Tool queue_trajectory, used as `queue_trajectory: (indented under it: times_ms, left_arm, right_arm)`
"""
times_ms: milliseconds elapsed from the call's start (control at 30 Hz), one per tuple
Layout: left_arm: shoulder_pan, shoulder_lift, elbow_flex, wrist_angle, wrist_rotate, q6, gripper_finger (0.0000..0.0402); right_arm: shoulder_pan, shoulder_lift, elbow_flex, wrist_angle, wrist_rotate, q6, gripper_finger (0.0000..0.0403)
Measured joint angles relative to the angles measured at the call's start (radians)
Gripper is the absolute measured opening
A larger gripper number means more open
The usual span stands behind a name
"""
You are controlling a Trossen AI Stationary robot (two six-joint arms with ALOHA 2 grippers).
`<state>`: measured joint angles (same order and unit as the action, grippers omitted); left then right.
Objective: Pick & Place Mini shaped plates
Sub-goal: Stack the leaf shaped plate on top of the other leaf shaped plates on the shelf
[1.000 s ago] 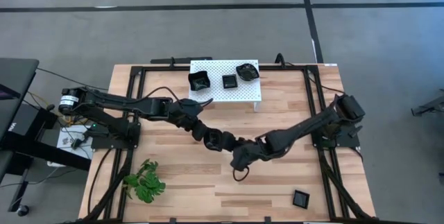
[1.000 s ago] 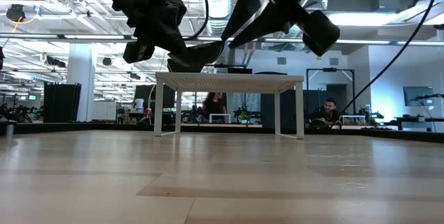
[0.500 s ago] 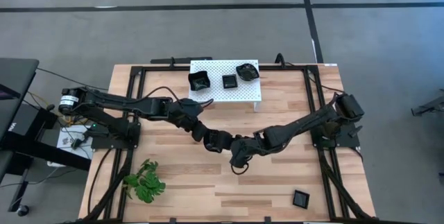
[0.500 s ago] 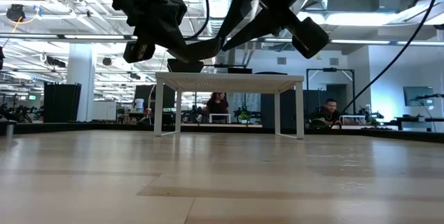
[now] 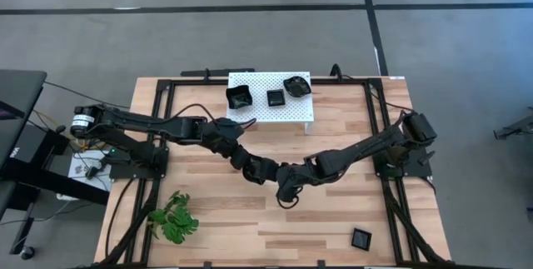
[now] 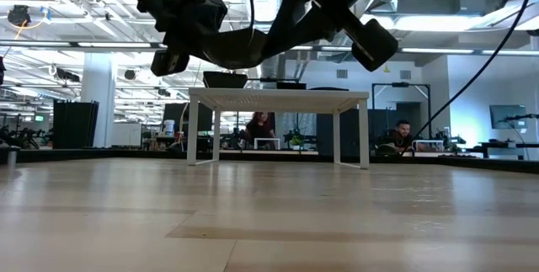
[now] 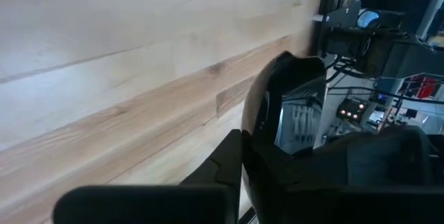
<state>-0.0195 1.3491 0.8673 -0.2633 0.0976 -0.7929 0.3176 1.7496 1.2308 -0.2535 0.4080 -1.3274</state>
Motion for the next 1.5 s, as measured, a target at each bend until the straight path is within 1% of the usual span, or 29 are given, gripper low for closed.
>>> queue_trajectory:
  times_ms: [100,200,400,533,600,700,800,900,1000,1100,1267,1400,1500]
  left_arm:
    - [0.0,0.0,0.0,0.001,-0.025,0.005,0.005]
    - [0.0,0.0,0.0,0.003,-0.044,0.008,0.0068]
    - [0.0,0.0,0.0,0.02,-0.065,0.027,0.0089]
    - [0.0,0.0,-0.001,0.029,-0.099,0.056,0.0092]
    - [-0.002,0.0,-0.001,0.041,-0.108,0.062,0.0092]
    - [-0.018,0.0,-0.001,0.06,-0.133,0.121,0.0092]
    - [-0.04,0.0,-0.001,0.086,-0.186,0.167,0.0092]
    - [-0.065,0.0,-0.001,0.111,-0.236,0.203,0.0092]
    - [-0.091,0.0,-0.001,0.139,-0.274,0.255,0.0092]
    - [-0.114,0.0,-0.001,0.179,-0.318,0.305,0.0092]
    - [-0.136,0.0,-0.001,0.223,-0.365,0.325,0.0092]
    - [-0.14,0.0,-0.001,0.223,-0.367,0.325,0.0092]
    - [-0.136,0.0,-0.001,0.227,-0.367,0.325,0.0092]
  right_arm:
    - [0.0,0.0,0.0,-0.002,-0.005,0.003,0.0006]
    - [0.0,0.0,0.0,-0.004,-0.017,0.052,0.0003]
    - [0.003,0.0,0.0,-0.082,-0.025,0.215,0.0003]
    - [0.003,0.0,0.0,-0.128,-0.105,0.366,0.0004]
    - [0.009,0.0,0.0,-0.142,-0.107,0.457,0.0004]
    - [0.025,-0.005,0.0,-0.187,-0.039,0.577,0.0002]
    - [0.046,-0.033,0.0,-0.269,0.056,0.665,0.0002]
    - [0.058,-0.089,0.0,-0.397,0.168,0.773,0.0003]
    - [0.044,-0.174,0.0,-0.521,0.232,0.86,0.0002]
    - [-0.003,-0.265,0.0,-0.596,0.248,0.92,0.0002]
    - [-0.157,-0.388,-0.019,-0.582,0.247,1.035,0.0003]
    - [-0.311,-0.418,-0.02,-0.527,0.248,1.172,0.0003]
    - [-0.418,-0.41,-0.02,-0.451,0.244,1.328,0.0003]
